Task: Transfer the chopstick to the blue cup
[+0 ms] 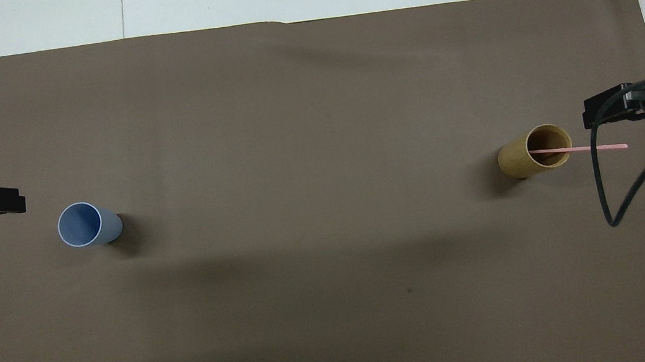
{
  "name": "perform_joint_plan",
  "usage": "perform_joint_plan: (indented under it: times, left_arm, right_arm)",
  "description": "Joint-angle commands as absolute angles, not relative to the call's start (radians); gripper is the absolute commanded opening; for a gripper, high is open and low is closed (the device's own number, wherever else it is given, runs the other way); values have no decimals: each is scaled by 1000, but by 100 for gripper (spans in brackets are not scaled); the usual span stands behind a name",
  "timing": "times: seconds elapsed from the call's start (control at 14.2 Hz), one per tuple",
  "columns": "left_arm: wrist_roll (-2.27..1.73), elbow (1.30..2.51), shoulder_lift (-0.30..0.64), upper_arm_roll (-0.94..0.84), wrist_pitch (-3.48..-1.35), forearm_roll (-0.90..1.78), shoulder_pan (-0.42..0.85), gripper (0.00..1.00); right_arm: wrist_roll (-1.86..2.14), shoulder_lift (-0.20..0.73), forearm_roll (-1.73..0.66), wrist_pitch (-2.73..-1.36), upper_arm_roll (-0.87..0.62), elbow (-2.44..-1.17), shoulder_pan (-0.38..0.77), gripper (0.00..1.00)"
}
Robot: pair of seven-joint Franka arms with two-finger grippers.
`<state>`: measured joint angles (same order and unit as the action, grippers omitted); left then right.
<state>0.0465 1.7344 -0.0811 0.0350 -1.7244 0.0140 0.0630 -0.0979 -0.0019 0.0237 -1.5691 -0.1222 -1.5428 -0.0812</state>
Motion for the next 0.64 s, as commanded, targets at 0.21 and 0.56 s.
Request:
perform_joint_plan:
  times: [0.21,0.56]
  left_arm:
    - [34,1712,-72,46,-1698,-3,72,100]
    - [34,1712,-72,46,-1698,-3,71,100]
  right_arm:
    - [-64,-18,20,-1588,-126,-1562,-86,100]
    - [-71,-18,20,-1597,-126,-1562,-87,100]
